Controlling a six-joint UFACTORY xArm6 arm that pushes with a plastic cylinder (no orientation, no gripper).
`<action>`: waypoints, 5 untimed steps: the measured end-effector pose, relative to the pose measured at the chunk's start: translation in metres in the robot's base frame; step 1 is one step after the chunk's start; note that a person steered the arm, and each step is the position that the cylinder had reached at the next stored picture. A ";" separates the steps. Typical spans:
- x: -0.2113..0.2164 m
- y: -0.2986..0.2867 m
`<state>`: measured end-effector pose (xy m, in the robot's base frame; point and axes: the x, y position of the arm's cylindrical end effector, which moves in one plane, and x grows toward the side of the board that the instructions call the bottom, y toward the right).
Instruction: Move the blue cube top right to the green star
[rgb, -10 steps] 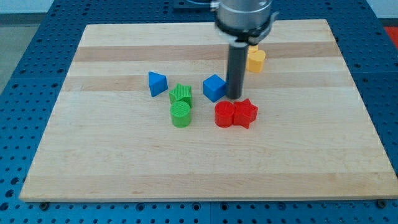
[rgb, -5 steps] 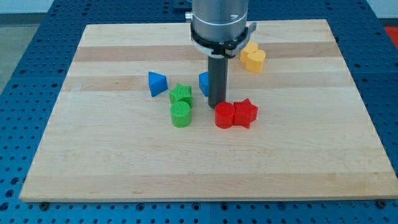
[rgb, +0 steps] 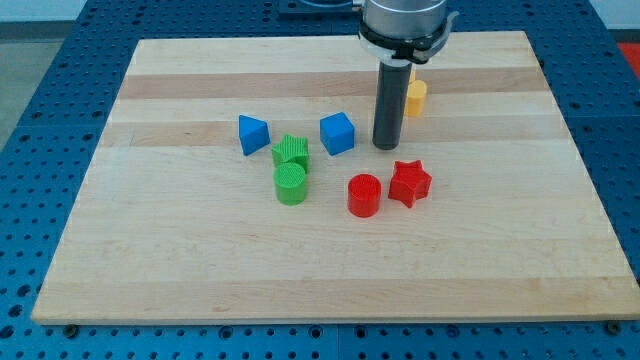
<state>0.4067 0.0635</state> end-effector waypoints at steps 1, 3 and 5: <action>-0.004 -0.012; -0.004 -0.030; -0.004 -0.032</action>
<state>0.4029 0.0315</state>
